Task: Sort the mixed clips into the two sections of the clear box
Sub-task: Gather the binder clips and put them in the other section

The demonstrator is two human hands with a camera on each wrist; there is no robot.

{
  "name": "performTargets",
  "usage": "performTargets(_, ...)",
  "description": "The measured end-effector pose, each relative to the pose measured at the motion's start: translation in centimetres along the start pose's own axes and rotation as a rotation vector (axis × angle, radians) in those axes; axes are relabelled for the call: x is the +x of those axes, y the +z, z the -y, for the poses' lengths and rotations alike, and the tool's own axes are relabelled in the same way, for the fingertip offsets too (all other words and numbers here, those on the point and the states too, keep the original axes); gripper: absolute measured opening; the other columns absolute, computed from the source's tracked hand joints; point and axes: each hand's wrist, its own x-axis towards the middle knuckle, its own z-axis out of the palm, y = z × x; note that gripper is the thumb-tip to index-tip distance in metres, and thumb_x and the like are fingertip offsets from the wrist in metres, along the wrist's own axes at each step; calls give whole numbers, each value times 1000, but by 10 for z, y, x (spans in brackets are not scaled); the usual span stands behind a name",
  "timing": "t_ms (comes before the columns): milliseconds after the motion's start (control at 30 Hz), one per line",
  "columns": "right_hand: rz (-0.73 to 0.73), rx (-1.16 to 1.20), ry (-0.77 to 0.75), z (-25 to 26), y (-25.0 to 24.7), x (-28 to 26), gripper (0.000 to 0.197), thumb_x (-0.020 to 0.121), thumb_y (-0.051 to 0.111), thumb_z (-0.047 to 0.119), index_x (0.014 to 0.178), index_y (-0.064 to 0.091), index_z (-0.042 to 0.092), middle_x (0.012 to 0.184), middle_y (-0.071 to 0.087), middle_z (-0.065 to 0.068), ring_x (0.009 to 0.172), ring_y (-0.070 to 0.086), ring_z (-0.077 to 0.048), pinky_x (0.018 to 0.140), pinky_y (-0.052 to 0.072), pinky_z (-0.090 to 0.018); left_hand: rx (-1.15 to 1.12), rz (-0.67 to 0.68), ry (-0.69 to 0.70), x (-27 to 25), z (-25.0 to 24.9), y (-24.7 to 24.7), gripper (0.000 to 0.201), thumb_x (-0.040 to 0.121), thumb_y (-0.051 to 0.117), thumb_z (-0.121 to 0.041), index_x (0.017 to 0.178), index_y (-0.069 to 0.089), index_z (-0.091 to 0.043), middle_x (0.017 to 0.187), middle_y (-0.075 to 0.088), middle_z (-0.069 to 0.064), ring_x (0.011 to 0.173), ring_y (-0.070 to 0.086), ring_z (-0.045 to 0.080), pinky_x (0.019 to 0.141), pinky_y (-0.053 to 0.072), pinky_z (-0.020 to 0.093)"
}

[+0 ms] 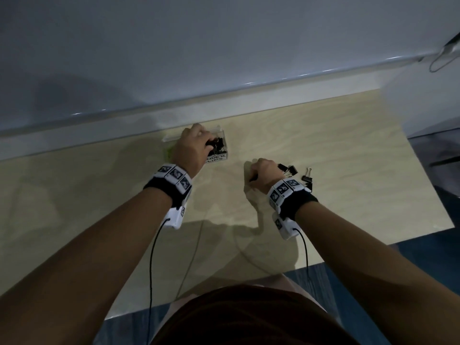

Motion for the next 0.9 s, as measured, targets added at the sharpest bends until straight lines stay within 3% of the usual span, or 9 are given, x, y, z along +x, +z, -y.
performTargets(67,30,41,12,1,-2,0,8,76,65,7,72,62,14,80,59,-5,75,58,-21,64,42,-24,-5,-87,72,-18,0,2,7,83,63,-13,89,66,-9,98,61,10,88,56,29,74,50,37)
performTargets(167,-37,159,-13,7,-18,2,6,74,67,3,75,71,7,81,71,-12,79,66,-27,68,50,-26,-14,52,200,-52,-12,16,7,86,59,-9,85,66,-6,89,63,12,83,56,30,68,52,41)
performTargets(300,-284,368,-166,40,-53,16,9,66,73,-1,72,70,6,79,71,-11,75,66,-22,72,52,-26,49,445,287,-81,-38,49,25,87,56,-11,110,63,-8,118,58,13,112,49,32,93,46,44)
performTargets(400,-288,354,-300,67,-66,30,12,69,75,3,79,71,8,87,71,-6,79,65,-18,75,51,-23,80,547,303,-78,-65,63,42,88,56,-20,128,50,-8,137,41,20,130,34,35,107,35,44)
performTargets(500,-215,255,-341,71,-68,39,23,76,72,7,98,70,12,103,69,-4,89,64,-15,79,48,-20,189,594,287,-69,-80,71,52,93,49,-32,136,36,-7,145,28,21,136,21,33,112,24,40)
performTargets(667,-285,290,-225,0,-67,24,25,81,64,2,104,68,11,109,68,-7,92,64,-19,85,51,-29,197,550,306,-53,-83,84,65,92,51,-34,144,22,-10,152,20,14,140,17,29,117,17,38)
performTargets(800,-289,149,59,-89,-54,-3,29,82,62,9,109,65,21,114,60,-3,98,59,-18,91,49,-29,168,508,286,-40,-96,90,71,87,57,-36,144,21,-12,151,23,11,137,25,28,114,27,42)
performTargets(900,-213,127,253,-125,-39,-30,36,83,63,21,118,56,28,121,47,-4,107,53,-24,92,48,-34,103,514,220,-26,-113,91,78,86,60,-38,146,17,-14,152,22,10,138,23,28,113,29,41)
